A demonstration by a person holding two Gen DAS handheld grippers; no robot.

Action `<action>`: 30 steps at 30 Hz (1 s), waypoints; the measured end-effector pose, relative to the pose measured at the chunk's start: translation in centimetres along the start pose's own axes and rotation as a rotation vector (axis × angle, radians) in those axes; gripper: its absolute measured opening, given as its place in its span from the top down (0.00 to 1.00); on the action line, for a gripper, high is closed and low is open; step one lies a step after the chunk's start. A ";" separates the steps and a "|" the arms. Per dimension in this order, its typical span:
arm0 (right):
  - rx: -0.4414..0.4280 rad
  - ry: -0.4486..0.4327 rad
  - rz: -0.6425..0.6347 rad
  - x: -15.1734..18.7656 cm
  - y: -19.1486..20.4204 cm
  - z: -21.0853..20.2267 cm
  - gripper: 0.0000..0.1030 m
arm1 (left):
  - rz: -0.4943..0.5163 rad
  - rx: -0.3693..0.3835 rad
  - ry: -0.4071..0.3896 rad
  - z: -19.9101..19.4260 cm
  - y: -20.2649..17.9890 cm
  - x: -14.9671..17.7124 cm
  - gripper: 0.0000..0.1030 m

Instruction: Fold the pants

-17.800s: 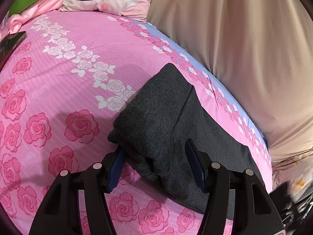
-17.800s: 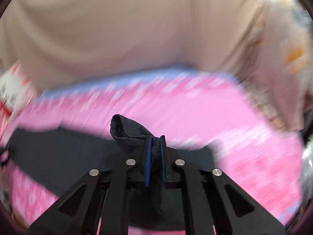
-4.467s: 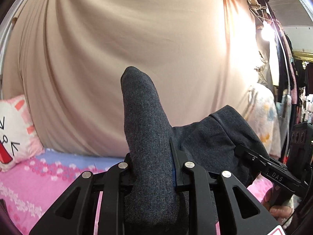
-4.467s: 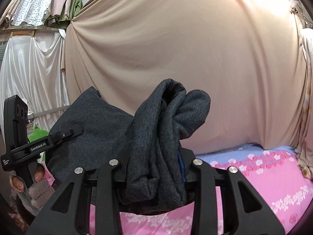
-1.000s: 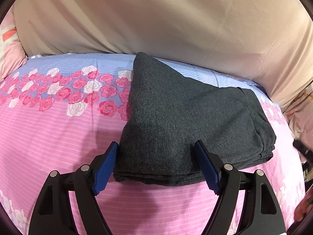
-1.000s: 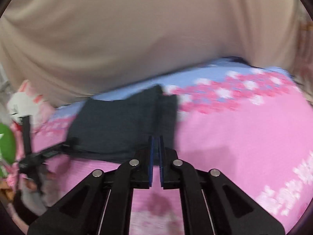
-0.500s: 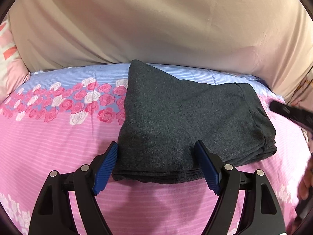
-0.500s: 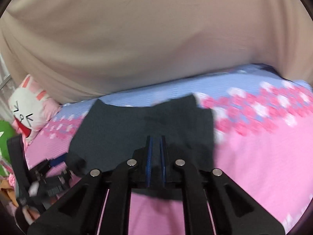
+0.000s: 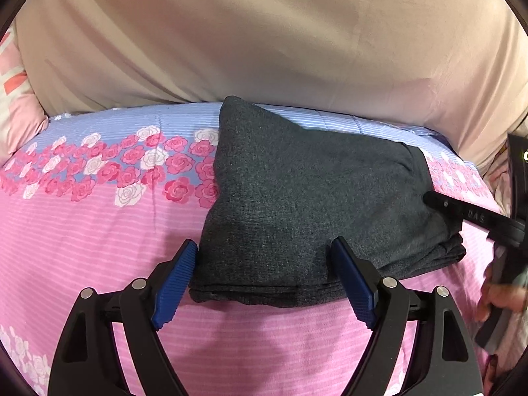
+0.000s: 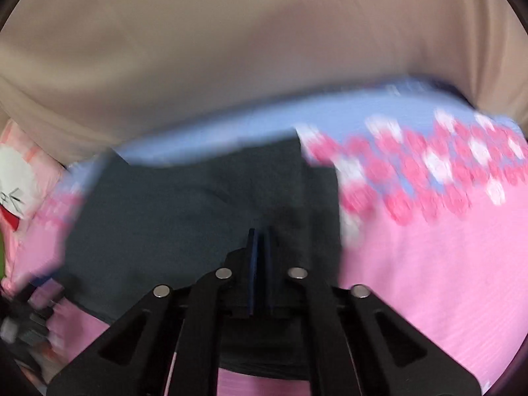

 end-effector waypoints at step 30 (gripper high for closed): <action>0.232 -0.140 -0.125 13.9 4.4 -12.9 0.05 | 0.017 -0.192 -0.130 -10.8 -2.4 9.0 0.11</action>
Point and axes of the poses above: each gripper's, at about its wrist camera, not at the fingertips, and z roughly the way its jaws point, y to its left, x to its underside, the point moved 10 cm from there along z, roughly the way its jaws point, and after that the axes turned 2 degrees about -x, right-handed, at the moved point
